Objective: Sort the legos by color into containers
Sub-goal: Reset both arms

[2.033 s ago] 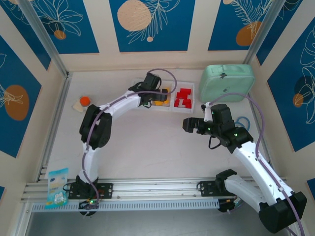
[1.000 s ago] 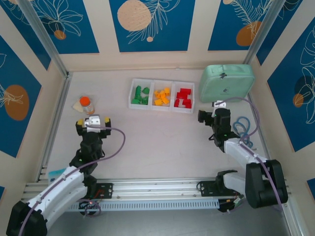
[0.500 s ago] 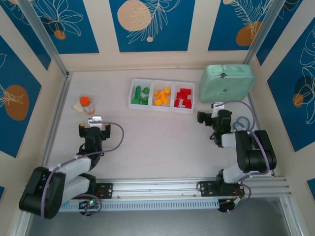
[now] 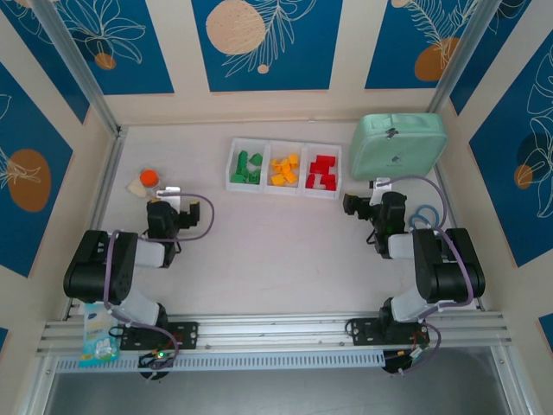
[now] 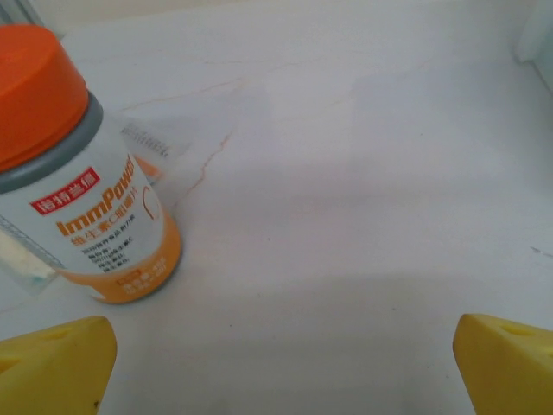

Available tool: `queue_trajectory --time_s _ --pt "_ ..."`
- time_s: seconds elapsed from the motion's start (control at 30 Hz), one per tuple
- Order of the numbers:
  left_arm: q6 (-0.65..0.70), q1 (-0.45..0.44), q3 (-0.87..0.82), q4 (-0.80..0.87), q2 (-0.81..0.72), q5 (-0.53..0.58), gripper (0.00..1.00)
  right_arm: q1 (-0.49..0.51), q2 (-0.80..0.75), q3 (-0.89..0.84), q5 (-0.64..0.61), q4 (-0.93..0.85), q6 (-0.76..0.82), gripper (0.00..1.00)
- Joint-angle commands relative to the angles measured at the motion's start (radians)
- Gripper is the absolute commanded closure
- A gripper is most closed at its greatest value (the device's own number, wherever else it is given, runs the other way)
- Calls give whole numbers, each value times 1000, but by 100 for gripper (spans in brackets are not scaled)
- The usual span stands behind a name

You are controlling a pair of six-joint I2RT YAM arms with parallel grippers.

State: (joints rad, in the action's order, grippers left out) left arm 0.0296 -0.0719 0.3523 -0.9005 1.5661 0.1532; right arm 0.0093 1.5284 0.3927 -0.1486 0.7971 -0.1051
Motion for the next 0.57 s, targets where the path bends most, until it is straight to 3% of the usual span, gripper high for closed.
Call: queue_trajectory --time_s 0.0,0.53 --pt "-24 10 -1 -72 -7 -9 1 0 -7 19 15 19 -4 1" --pt "-16 4 -1 -85 0 -6 1 -3 -7 23 26 10 -3 1"
